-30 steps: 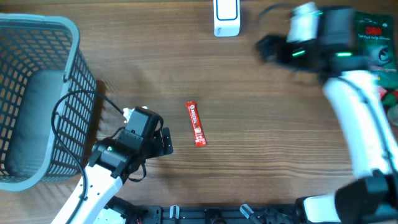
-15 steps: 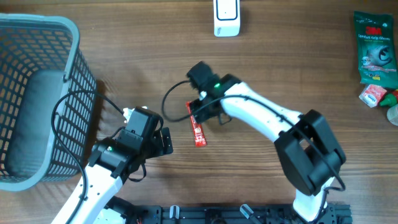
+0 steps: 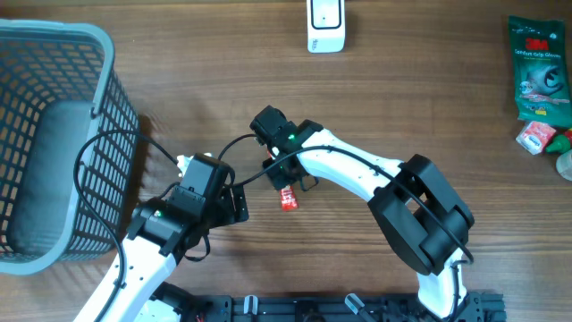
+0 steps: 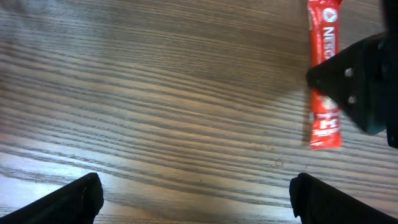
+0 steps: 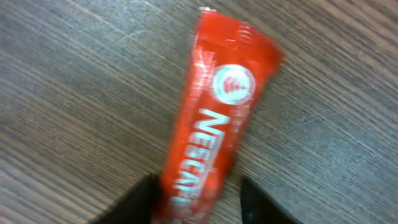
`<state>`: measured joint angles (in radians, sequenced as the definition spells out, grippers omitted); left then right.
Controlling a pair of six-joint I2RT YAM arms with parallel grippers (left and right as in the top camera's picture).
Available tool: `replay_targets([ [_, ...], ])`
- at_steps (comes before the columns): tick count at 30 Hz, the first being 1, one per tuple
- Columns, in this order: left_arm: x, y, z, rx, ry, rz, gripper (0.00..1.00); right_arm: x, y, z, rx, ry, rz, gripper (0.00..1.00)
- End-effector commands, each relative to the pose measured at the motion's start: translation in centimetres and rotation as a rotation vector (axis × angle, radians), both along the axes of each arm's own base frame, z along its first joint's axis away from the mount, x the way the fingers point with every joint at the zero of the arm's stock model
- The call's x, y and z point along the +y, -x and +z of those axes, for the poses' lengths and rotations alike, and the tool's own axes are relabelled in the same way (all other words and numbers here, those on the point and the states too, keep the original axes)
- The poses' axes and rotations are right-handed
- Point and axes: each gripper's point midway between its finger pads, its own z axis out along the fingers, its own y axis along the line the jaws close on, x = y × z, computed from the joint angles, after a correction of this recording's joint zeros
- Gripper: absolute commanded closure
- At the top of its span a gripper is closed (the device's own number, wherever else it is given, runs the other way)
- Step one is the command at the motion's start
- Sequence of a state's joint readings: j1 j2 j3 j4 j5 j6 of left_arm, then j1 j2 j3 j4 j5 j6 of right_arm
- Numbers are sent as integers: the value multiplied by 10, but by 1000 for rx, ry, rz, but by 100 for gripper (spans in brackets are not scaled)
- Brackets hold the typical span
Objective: Scan the item barcode
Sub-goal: 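Reach the right gripper to the red Nescafé sachet, then grasp the red sachet with the right gripper and lift it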
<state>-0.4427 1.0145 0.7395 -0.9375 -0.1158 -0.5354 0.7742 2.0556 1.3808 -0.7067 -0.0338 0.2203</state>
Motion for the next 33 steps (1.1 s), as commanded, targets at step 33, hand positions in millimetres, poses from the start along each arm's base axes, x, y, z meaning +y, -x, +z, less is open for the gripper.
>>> replay_targets([
  [33, 1, -2, 1, -10, -16, -9, 0, -76, 28, 191, 1267, -858, -805, 96],
])
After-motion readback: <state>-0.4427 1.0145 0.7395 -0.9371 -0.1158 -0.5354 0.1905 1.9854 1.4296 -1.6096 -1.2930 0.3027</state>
